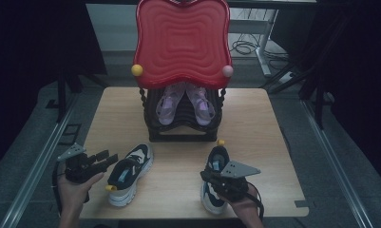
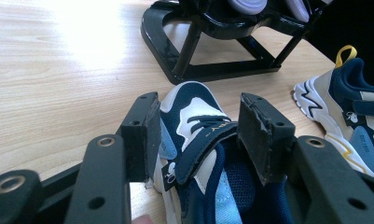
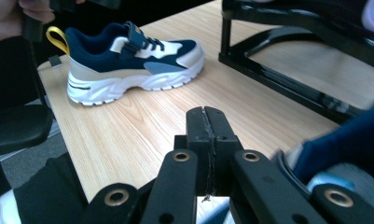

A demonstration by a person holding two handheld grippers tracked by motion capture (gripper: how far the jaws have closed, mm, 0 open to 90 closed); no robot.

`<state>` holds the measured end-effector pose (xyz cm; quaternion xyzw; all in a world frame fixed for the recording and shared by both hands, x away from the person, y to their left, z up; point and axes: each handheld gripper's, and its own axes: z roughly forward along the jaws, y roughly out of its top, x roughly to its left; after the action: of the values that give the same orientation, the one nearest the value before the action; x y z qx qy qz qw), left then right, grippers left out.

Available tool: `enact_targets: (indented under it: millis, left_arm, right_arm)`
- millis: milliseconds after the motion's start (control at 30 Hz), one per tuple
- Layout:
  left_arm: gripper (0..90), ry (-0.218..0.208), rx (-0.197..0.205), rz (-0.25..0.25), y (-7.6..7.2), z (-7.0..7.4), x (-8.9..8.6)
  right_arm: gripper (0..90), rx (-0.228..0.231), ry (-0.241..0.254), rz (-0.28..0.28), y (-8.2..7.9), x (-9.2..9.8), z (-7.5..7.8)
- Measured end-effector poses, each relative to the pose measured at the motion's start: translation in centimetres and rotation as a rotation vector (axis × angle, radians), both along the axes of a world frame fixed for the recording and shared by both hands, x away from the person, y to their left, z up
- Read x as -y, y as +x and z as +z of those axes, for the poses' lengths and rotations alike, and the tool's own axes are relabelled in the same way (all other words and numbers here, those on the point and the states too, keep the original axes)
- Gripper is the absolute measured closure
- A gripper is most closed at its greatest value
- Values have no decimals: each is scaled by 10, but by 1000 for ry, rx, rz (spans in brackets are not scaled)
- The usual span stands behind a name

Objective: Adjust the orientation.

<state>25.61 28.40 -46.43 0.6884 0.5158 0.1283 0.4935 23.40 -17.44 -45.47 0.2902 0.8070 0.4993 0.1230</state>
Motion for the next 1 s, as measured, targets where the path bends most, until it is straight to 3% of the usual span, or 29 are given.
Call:
enact_targets:
  millis: [467, 733, 1000]
  left_arm:
    - [478, 5, -16, 6, 1, -3, -4]
    - [477, 7, -20, 5, 2, -4, -4]
    - [477, 9, -26, 2, 2, -5, -4]
  right_arm:
    - [894, -39, -35, -7, -1, 4, -17]
    - [894, -72, -57, 38, -5, -8, -26]
    - [895, -98, -93, 27, -7, -13, -36]
